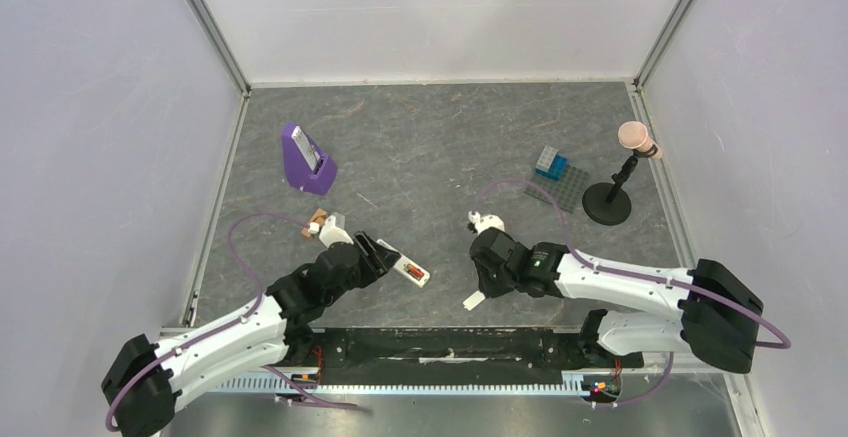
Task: Load the batteries into the remote control
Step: Adjust the battery cover at the center of the board.
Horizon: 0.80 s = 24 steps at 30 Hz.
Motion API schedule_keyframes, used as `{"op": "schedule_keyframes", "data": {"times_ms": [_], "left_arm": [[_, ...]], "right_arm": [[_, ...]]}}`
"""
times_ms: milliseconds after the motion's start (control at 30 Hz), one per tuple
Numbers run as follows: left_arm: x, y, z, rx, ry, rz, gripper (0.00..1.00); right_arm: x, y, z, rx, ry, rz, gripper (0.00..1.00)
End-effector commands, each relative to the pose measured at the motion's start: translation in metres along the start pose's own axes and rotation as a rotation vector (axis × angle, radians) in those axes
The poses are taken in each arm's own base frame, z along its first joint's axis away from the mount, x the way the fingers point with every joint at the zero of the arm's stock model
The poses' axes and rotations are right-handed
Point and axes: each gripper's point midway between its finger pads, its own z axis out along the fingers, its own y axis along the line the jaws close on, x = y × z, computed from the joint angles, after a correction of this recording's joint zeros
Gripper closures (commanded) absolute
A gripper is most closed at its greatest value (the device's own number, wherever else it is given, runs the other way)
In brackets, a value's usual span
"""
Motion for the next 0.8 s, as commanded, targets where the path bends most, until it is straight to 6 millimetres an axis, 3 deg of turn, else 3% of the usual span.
{"op": "schedule_keyframes", "data": {"times_ms": [0, 400, 667, 767], "left_arm": [[-0.022, -0.014, -0.007, 0.02, -0.085, 0.057, 0.39], [-0.031, -0.022, -0.017, -0.012, -0.07, 0.147, 0.35], [-0.027, -0.019, -0.016, -0.023, -0.052, 0.144, 0.35], [-0.023, -0.02, -0.017, -0.016, -0.034, 0.139, 0.35]], "right_arm": [[0.041, 0.007, -0.006, -0.048, 0.165, -0.139, 0.88], [0.052, 0.043, 0.018, -0.115, 0.194, -0.17, 0.94], [0.02, 0.043, 0.044, 0.006, 0.079, -0.142, 0.97], [0.008, 0.049, 0.044, 0.02, 0.069, -0.155, 0.97]]}}
